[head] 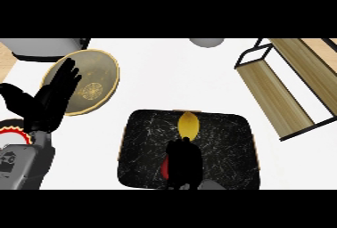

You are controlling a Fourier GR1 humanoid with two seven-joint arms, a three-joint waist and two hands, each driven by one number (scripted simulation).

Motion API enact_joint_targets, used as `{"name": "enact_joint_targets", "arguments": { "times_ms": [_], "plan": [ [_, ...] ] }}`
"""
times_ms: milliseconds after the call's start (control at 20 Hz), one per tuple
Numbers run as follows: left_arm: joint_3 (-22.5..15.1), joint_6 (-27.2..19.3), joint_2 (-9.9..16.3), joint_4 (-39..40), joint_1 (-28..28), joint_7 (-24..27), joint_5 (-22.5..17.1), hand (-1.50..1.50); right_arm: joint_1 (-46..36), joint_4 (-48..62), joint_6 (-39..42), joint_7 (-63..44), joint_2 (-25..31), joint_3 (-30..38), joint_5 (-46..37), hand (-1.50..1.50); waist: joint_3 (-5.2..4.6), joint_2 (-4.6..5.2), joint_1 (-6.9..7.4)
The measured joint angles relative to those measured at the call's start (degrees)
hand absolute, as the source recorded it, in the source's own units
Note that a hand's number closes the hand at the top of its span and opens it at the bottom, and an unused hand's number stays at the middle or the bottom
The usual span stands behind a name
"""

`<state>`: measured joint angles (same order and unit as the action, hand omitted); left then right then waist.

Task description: Pick the tomato from the tray and place it in the tiered shelf

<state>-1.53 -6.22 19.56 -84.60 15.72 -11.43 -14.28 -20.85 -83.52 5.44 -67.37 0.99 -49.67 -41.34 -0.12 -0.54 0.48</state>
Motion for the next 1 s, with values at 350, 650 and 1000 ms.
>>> {"name": "enact_joint_targets", "arguments": {
  "times_ms": [350,650,1000],
  "plan": [
    [0.4,0.6,-0.9,0.4,-0.3,0.5,1.0,0.00,-3.0,3.7,-1.5,2.3,-0.2,-1.9,-2.9,1.50,-0.02,-0.14,-0.07],
    [1.0,1.1,-1.7,-0.1,-0.4,-0.2,1.9,0.00,-5.5,4.9,-3.7,5.0,0.1,-4.3,-3.1,1.50,-0.08,0.05,-0.12],
    [1.6,1.7,-2.6,1.0,-0.8,1.0,2.8,0.00,-6.1,0.2,-7.3,9.0,-0.2,-8.2,-3.5,1.50,0.01,0.31,-0.21]
  ]
}}
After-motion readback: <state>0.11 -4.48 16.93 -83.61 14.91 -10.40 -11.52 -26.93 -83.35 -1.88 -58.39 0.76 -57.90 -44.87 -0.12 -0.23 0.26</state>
